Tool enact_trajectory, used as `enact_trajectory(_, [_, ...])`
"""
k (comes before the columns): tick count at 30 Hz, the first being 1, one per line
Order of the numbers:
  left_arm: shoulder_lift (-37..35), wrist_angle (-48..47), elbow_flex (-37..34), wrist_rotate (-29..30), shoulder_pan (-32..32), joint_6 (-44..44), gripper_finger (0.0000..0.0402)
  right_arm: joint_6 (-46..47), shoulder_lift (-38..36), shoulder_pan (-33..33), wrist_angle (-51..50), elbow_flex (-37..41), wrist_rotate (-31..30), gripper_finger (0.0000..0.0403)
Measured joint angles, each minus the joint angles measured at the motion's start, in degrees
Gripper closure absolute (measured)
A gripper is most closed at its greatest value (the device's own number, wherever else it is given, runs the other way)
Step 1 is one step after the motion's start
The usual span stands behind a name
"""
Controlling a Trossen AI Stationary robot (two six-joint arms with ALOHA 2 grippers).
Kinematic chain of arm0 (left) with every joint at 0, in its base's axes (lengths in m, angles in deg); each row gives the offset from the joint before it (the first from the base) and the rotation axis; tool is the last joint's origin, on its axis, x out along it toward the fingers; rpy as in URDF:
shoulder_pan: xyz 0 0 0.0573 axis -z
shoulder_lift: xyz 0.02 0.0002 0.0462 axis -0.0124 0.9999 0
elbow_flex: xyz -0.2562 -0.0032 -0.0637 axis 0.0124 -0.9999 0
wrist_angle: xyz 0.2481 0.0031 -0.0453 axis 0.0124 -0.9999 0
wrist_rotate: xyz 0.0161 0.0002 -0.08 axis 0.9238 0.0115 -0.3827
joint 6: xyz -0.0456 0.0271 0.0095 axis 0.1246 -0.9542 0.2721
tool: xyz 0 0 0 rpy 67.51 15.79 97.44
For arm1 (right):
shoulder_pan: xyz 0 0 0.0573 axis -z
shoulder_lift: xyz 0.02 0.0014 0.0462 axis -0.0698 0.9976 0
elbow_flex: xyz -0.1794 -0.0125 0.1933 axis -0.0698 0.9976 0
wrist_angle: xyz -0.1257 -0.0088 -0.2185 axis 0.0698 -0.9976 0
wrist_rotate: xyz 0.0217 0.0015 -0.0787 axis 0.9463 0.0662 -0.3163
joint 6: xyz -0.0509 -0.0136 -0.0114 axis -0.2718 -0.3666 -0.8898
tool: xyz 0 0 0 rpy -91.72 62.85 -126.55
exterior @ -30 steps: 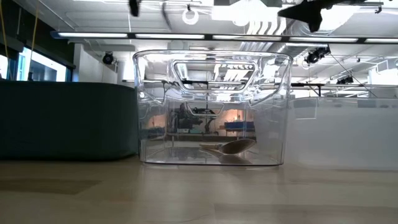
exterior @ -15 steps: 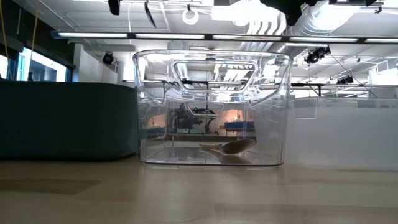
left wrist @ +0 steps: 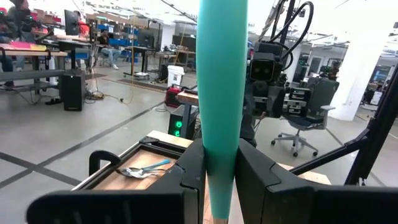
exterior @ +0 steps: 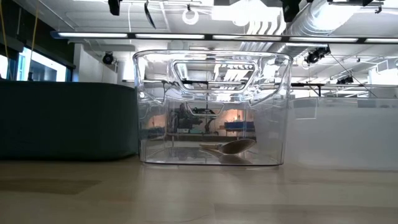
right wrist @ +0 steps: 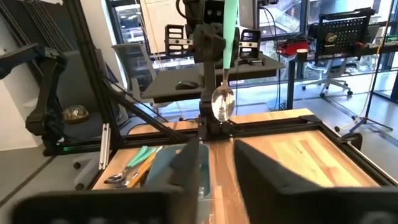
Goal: Sort silverware by color (type)
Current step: Put the light blue spoon into the blue bin
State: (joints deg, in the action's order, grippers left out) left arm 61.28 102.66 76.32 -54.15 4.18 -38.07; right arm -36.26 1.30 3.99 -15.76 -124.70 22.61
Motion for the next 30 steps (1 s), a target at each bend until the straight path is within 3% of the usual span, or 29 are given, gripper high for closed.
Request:
enact_trajectory(2, [0.0, 0.0, 0.0, 0.0, 0.0, -0.03, 0.036, -1.02, -0.02, 0.02, -0.18, 0.0, 1.05, 0.0377])
enact_trajectory(4, [0.02, 0.0, 0.0, 0.0, 0.0, -0.07, 0.036, -1.77, -0.02, 0.02, -0.58, 0.0, 2.35, 0.0394])
enact_trajectory(23, [0.02, -0.29, 0.04, -1.27, 0.0, -0.17, 0.036, -2.34, -0.01, 0.0, -1.79, 0.0, 3.88, 0.0402])
enact_trajectory(26, [0.02, -6.55, 1.68, -4.74, 0.04, 0.85, 0.036, -2.36, -0.02, 0.0, -2.1, 0.0, 3.91, 0.0402])
enact_trajectory(30, [0.68, -22.96, 6.82, -6.73, 1.22, 4.23, 0.036, -3.41, -0.02, 0.0, -2.08, 0.0, 3.94, 0.0403])
